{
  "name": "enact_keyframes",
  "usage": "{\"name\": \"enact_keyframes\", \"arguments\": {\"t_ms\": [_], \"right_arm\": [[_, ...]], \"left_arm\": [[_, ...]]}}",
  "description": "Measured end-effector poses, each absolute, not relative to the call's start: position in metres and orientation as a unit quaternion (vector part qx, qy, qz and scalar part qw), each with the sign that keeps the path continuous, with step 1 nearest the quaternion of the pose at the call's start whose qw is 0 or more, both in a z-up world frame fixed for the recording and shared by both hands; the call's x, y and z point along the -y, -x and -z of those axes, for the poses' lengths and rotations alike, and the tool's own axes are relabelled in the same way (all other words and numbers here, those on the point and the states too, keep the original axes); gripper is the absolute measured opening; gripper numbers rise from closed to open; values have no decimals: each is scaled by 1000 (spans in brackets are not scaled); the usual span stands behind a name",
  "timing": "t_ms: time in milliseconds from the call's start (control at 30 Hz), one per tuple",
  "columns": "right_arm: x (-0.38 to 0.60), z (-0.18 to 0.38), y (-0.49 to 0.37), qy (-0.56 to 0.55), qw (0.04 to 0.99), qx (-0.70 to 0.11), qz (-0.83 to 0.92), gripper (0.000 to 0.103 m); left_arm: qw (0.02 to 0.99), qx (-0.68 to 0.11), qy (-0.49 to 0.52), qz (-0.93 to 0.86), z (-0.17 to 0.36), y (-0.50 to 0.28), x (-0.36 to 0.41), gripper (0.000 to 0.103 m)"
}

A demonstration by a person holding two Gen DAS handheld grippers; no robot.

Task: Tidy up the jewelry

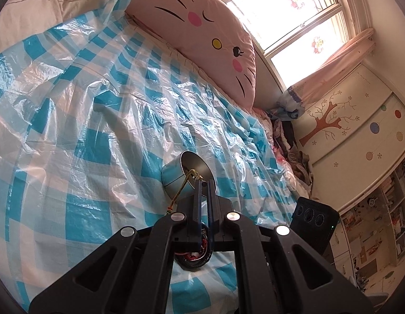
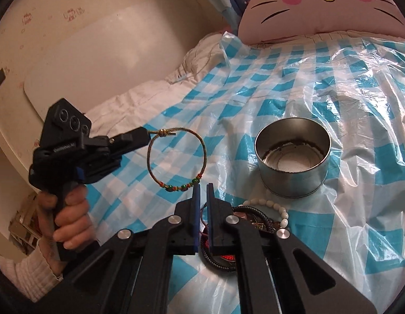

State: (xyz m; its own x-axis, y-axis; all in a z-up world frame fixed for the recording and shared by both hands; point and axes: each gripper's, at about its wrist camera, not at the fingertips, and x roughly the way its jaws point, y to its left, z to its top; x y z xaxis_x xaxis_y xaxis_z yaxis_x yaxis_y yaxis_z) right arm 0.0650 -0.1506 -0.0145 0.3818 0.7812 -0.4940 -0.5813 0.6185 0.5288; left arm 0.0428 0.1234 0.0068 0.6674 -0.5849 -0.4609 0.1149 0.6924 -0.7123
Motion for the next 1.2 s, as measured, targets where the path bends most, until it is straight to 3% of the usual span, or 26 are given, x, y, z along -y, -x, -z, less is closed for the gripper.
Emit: {"name": "enact_keyframes", "arguments": {"t_ms": [67,100,167,367,433,467,500,533,567,967,1200], "right_arm": [[151,15,-66,-128,823,-375,-407,9],[147,16,-67,-112,824,-382,-403,39],[135,18,-69,-71,825,-394,-398,87],[80,24,-78,132,796,-406,-429,86],[66,35,-87,176,773,-422,-440,79],[61,39,-91,186,759,-434,-449,58],[58,45,-96,191,745,-448,-456,28],[57,50,-97,199,743,-452,-452,20],[58,50,-98,200,743,-451,-453,4],[160,9,-79,-124,797,-371,-460,3],[197,-14,-84,-187,823,-327,-425,3]], "left_arm": [[851,-352,332,204,-7,-43,-122,4],[852,-351,331,202,-7,-44,-122,4],[853,-348,333,201,-8,-43,-123,4],[852,-348,335,201,-7,-43,-124,4],[852,-351,332,203,-7,-44,-122,4],[852,-351,330,203,-7,-45,-120,4],[853,-352,328,202,-7,-45,-120,4],[854,-352,327,202,-8,-45,-119,4],[854,-351,326,201,-8,-45,-119,4],[854,-342,330,211,-12,-44,-113,4],[846,-340,334,239,-18,-58,-89,4]]}}
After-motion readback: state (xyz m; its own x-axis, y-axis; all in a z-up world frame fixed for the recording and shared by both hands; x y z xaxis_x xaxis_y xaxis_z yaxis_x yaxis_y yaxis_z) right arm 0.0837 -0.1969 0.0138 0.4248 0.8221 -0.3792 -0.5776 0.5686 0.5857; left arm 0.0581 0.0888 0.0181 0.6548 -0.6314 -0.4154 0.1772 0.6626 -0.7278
